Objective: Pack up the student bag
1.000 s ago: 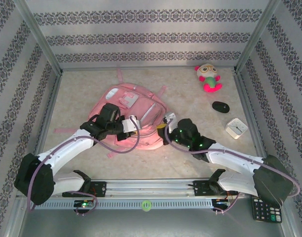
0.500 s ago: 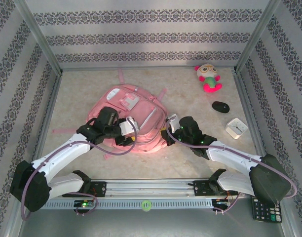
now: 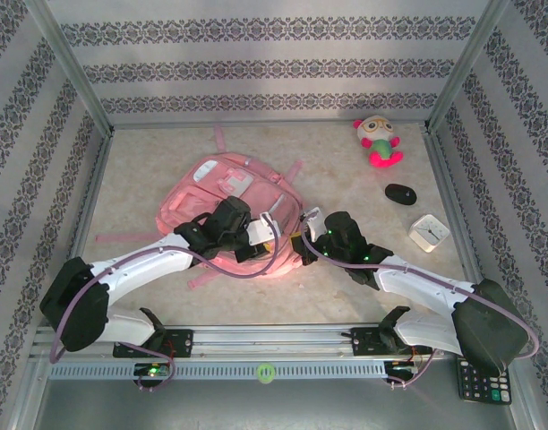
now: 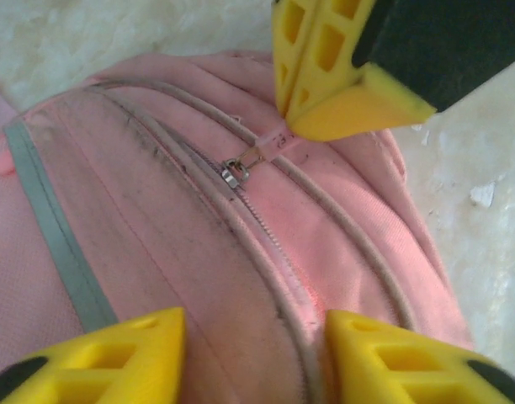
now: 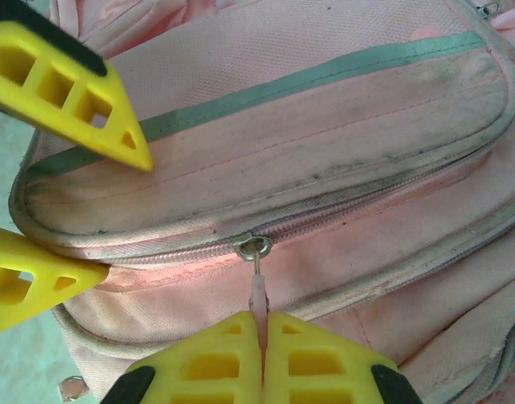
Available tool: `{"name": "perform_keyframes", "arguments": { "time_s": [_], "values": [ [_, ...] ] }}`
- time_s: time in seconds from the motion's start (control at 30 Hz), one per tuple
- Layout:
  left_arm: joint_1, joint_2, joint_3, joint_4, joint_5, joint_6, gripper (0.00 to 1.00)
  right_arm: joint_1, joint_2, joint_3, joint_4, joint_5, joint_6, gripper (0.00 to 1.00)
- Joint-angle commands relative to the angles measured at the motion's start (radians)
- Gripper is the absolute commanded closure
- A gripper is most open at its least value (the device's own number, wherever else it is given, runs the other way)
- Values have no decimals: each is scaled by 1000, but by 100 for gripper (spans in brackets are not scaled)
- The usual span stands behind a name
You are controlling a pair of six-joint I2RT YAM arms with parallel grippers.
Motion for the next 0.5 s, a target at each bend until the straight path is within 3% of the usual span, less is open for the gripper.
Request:
{"name": "perform_keyframes", "arguments": {
  "time_s": [0.0, 0.17, 0.27, 0.4, 0.47],
  "values": [
    [-3, -44, -37, 18, -63, 57, 82, 14, 20, -11, 16, 8, 14, 100],
    [13, -105, -94, 6, 100, 72, 99, 45, 83, -2, 60, 19, 0, 100],
    [20, -117, -114, 64, 169, 31, 100, 46, 116, 9, 78, 17, -1, 100],
    [26, -117, -118, 127, 202, -3, 100, 52, 139, 16, 99, 15, -7, 79],
    [28, -117, -114, 131, 208, -4, 100, 53, 144, 19, 101, 17, -12, 75]
  ]
}}
